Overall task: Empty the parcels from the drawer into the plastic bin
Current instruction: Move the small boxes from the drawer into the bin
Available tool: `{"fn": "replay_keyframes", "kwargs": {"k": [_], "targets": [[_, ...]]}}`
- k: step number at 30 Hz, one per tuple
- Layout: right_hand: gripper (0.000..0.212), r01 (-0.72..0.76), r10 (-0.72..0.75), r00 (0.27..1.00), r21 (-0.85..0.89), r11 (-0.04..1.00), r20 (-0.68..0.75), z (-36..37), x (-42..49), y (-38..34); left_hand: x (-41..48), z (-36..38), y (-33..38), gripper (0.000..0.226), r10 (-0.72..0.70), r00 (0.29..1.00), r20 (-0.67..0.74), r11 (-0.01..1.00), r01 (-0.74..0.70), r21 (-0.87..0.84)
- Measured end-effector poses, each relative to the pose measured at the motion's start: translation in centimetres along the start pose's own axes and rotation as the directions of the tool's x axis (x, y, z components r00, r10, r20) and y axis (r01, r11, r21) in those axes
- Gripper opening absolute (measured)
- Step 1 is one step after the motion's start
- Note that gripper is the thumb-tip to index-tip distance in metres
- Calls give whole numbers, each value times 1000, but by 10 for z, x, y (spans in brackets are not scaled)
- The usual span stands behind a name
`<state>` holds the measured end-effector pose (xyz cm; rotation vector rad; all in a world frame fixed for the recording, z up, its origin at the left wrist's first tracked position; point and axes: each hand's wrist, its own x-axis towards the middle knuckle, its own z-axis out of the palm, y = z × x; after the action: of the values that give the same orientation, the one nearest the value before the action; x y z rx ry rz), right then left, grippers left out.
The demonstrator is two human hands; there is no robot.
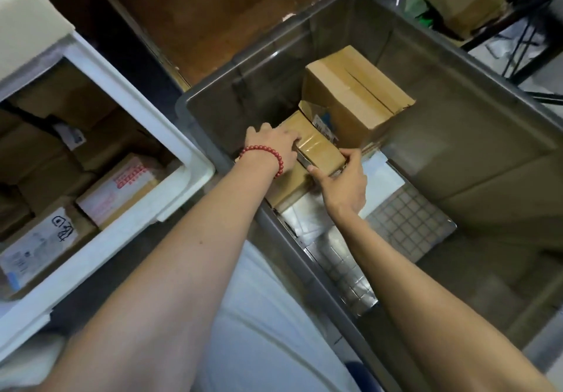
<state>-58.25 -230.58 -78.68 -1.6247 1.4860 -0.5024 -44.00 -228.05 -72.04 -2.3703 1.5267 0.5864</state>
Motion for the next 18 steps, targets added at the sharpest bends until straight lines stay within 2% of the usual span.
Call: {"fn": "replay_keyframes", "kwargs": {"k": [2, 4, 8, 13, 15, 18], "targets": [[64, -16, 16, 1000, -13, 1000, -4, 9, 4, -7, 2, 2, 2, 50, 3, 1000, 21, 997, -4, 72], [66, -4, 4, 1000, 6, 1000, 0, 15, 10, -13, 3, 1, 3, 50, -16, 999, 28, 998, 14, 63], [54, 198, -192, 980, -123, 972, 57, 17, 14, -14, 5, 0, 3, 46, -65, 998, -13, 995, 65, 78], [41, 409, -375, 912, -312, 858, 165, 10, 19, 7, 4, -4, 3, 40, -136, 983, -122, 989, 142, 42], [37, 441, -401, 897, -354, 825, 185, 11, 21, 7, 0, -6, 5, 41, -143, 981, -127, 988, 148, 33], [35, 411, -337, 908, -379, 829, 248, 19, 17, 0, -6, -11, 2, 43, -138, 975, -174, 990, 142, 14]]}}
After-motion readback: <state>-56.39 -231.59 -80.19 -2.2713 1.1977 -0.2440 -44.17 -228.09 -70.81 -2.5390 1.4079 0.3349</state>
